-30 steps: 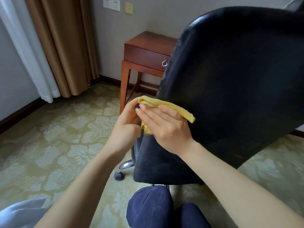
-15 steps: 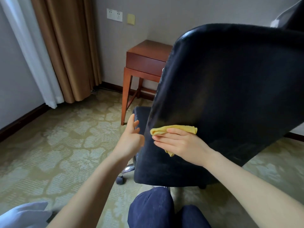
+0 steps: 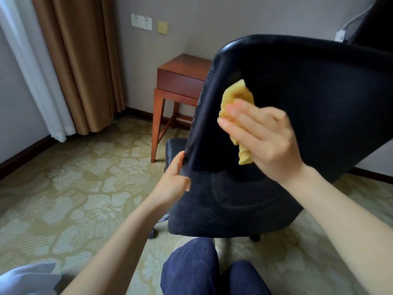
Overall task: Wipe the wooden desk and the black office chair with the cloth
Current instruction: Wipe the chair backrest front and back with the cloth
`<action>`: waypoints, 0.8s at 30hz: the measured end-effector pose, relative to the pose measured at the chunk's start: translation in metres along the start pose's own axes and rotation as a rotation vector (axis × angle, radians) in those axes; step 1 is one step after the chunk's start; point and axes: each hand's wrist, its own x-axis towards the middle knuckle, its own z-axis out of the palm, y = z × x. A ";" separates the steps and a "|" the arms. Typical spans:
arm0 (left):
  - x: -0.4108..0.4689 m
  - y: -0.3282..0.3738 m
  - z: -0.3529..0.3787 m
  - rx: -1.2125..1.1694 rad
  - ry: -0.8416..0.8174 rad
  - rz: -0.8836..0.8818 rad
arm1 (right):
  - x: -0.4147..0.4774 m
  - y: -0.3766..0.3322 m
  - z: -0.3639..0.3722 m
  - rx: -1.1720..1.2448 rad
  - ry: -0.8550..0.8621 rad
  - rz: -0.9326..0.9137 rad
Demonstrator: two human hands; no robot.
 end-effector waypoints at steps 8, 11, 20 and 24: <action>0.001 -0.004 -0.004 -0.005 0.004 -0.012 | 0.045 -0.008 0.040 -0.234 -0.023 0.007; 0.002 -0.008 -0.008 -0.044 0.018 -0.014 | 0.043 -0.017 0.058 -0.226 -0.005 0.112; 0.004 -0.012 -0.027 -0.160 0.095 -0.052 | -0.030 -0.065 0.104 -0.033 -0.327 -0.085; -0.002 -0.010 -0.047 -0.102 0.166 -0.067 | -0.066 -0.081 0.109 0.046 -0.419 -0.109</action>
